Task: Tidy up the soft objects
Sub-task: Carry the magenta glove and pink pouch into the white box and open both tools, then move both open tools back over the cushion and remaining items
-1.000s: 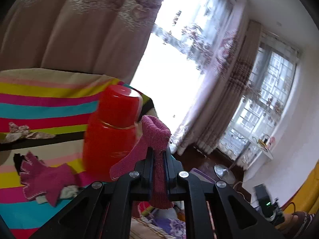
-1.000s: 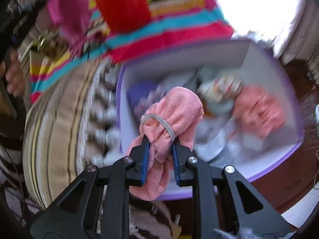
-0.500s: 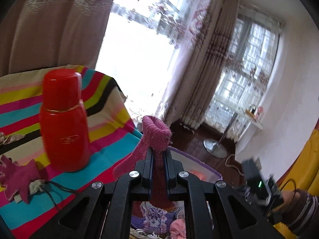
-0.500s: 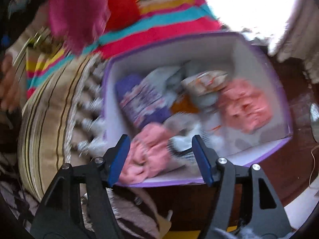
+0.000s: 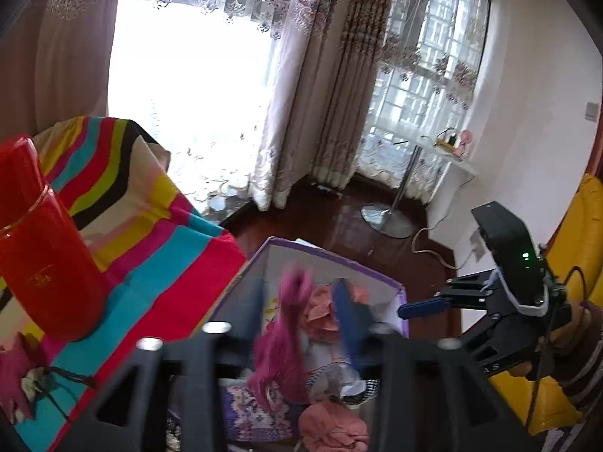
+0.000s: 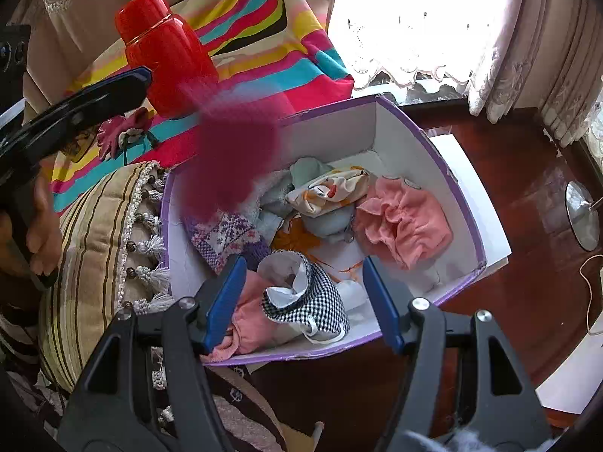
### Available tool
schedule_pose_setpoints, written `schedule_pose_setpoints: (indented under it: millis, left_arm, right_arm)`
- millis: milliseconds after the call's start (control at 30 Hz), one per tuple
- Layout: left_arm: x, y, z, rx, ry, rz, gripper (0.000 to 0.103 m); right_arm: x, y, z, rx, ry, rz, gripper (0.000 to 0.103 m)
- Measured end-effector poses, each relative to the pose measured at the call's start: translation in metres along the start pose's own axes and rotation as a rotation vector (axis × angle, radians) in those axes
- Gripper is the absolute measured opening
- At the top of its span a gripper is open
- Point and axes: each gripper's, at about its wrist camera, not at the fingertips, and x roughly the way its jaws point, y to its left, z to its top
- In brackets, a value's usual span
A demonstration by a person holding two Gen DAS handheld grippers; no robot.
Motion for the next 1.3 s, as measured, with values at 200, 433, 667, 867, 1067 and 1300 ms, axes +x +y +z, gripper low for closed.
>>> schedule_pose_setpoints:
  millis: [200, 433, 667, 867, 1067, 1300]
  left_arm:
    - [-0.019, 0.017, -0.005, -0.056, -0.035, 0.021, 0.058]
    - [-0.04, 0.049, -0.011, -0.108, -0.058, 0.068, 0.059]
    - [-0.061, 0.081, -0.02, -0.175, -0.091, 0.112, 0.059]
    - [-0.086, 0.122, -0.031, -0.257, -0.129, 0.164, 0.059]
    - [-0.118, 0.171, -0.045, -0.369, -0.179, 0.236, 0.059]
    - [-0.159, 0.226, -0.068, -0.517, -0.24, 0.331, 0.059]
  right_arm:
    - [0.007, 0.002, 0.0, 0.001, 0.007, 0.011, 0.068]
    - [0.015, 0.027, 0.01, -0.047, 0.002, 0.041, 0.068]
    - [0.023, 0.064, 0.027, -0.1, -0.009, 0.078, 0.068]
    - [0.033, 0.102, 0.041, -0.168, -0.016, 0.108, 0.068]
    - [0.043, 0.146, 0.053, -0.243, -0.017, 0.147, 0.068]
    - [0.056, 0.193, 0.071, -0.297, -0.026, 0.216, 0.068]
